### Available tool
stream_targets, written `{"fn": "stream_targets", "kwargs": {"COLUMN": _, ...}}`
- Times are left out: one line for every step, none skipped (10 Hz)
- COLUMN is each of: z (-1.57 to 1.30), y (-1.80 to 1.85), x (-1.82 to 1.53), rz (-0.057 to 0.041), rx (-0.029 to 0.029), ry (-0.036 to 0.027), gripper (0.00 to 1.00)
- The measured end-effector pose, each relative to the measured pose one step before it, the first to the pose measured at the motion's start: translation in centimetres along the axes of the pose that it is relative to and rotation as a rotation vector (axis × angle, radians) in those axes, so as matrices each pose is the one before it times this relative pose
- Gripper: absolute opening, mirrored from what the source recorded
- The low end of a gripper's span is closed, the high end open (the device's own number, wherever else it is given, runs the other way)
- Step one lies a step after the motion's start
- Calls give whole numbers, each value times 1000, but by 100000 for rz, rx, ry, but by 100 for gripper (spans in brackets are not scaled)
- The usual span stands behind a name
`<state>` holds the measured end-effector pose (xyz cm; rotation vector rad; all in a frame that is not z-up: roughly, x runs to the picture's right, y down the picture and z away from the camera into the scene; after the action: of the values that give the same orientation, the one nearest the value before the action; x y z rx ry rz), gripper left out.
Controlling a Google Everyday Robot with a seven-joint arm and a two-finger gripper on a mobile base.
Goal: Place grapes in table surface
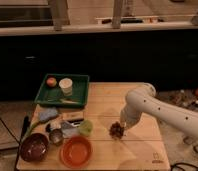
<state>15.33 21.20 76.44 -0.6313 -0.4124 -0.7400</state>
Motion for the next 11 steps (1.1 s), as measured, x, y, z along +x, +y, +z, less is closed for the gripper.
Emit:
{"fn": "stream_targets", "kwargs": {"z": 633, "y": -4, "x": 32, "rz": 530, "rx": -464, "ry": -1086, "gripper": 0}}
{"fn": "stream_targets", "kwargs": {"z": 599, "y": 315, "x": -53, "rz": 497, "rx": -1464, "ry": -1356, "gripper": 0}}
{"fn": "stream_targets", "kwargs": {"z": 546, "y": -155, "x": -123, "rz": 2, "rx": -547, "ry": -1313, "gripper": 0}}
{"fn": "stream_targets", "kwargs": {"z": 435, "y": -120, "x": -153, "rz": -342, "rx": -871, "ry": -1146, "gripper": 0}}
{"fn": "stream_targets", "kwargs": {"z": 385, "y": -141, "x": -106, "rz": -251, "rx": -589, "ry": -1120, "gripper": 1}}
{"fn": "stream_targets", "kwargs": {"z": 262, "y": 6, "x": -9, "rz": 154, "rx": -388, "ry": -935, "gripper": 8}}
{"fn": "stream_targets", "kwargs": {"z": 144, "y": -45, "x": -7, "rz": 71, "rx": -91, "ry": -663, "gripper": 18}}
{"fn": "stream_targets", "kwargs": {"z": 88, "y": 7, "x": -53, "rz": -40, "rx": -116, "ry": -372, "gripper": 23}}
{"fn": "stream_targets", "kwargs": {"z": 332, "y": 393, "x": -250, "rz": 68, "rx": -437, "ry": -725, "gripper": 39}}
{"fn": "stream_targets", "kwargs": {"z": 276, "y": 512, "x": -434, "rz": 1, "rx": -493, "ry": -525, "gripper": 48}}
{"fn": "stream_targets", "kwargs": {"z": 97, "y": 297, "x": -208, "rz": 195, "rx": 141, "ry": -212, "gripper": 58}}
